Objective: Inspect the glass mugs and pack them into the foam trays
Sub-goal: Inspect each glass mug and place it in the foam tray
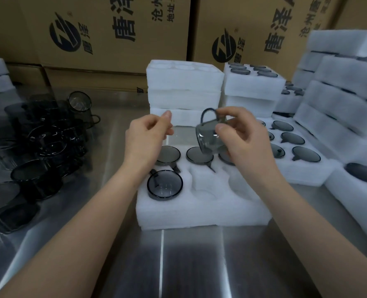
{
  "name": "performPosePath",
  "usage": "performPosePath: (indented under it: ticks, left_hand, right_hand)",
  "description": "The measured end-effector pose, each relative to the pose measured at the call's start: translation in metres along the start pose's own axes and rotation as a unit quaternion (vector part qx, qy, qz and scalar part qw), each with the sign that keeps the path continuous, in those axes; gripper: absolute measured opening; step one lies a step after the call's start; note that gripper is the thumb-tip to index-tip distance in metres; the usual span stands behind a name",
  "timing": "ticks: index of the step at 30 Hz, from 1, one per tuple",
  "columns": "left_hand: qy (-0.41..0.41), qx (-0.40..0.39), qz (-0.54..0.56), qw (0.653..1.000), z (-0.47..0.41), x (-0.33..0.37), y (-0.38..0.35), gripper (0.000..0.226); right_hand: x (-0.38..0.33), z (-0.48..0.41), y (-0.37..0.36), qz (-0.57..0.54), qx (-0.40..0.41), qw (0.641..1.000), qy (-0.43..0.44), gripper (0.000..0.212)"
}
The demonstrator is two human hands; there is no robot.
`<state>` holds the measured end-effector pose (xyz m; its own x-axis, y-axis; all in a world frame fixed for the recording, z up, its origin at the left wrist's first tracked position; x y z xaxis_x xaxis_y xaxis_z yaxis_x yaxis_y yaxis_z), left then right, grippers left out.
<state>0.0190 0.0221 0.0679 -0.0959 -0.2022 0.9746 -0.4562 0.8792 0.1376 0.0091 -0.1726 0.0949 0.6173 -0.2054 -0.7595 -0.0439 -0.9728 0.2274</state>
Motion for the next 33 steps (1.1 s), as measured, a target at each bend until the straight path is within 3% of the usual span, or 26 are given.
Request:
performPosePath:
  ticks: [4, 6, 10, 15, 19, 27, 33]
  left_hand:
    - [0.098, -0.045, -0.086, 0.99, -0.013, -0.025, 0.004, 0.014]
    - [0.126, -0.087, -0.11, 0.982, -0.014, -0.035, 0.004, 0.025]
    - [0.128, -0.112, -0.089, 0.981, -0.014, -0.038, 0.005, 0.04]
    - [0.12, -0.122, -0.044, 0.984, -0.014, -0.038, 0.002, 0.023]
    - [0.124, -0.13, -0.03, 0.983, -0.017, -0.039, 0.002, 0.015]
    - [0.139, -0.143, -0.009, 0.98, -0.018, -0.039, 0.0, 0.012]
    - [0.14, -0.152, 0.007, 0.978, -0.016, -0.038, -0.001, 0.011]
  right_hand:
    - [-0.013, 0.016, 0.0, 0.097, -0.131, 0.984, 0.072, 0.021]
    - [-0.016, 0.02, -0.002, 0.158, -0.174, 0.968, 0.091, 0.021]
    - [-0.016, 0.025, -0.007, 0.258, -0.223, 0.938, 0.061, 0.037]
    - [-0.015, 0.031, -0.016, 0.309, -0.28, 0.909, 0.022, 0.047]
    - [-0.019, 0.039, -0.021, 0.377, -0.299, 0.876, 0.04, 0.049]
    - [-0.007, 0.048, -0.024, 0.422, -0.379, 0.822, 0.057, 0.057]
    - [0.005, 0.049, -0.026, 0.408, -0.44, 0.8, 0.02, 0.081]
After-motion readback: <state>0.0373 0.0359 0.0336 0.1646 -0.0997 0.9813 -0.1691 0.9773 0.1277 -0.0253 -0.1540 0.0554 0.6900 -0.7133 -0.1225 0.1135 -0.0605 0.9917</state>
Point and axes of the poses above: each hand's wrist, its own z-axis away from the middle knuckle, its own y-axis out of the back of the hand, x = y × z, the point moved 3 cm from there along -z, towards the middle knuckle, and after that the axes turned 10 degrees about y, right-handed, at the moved point
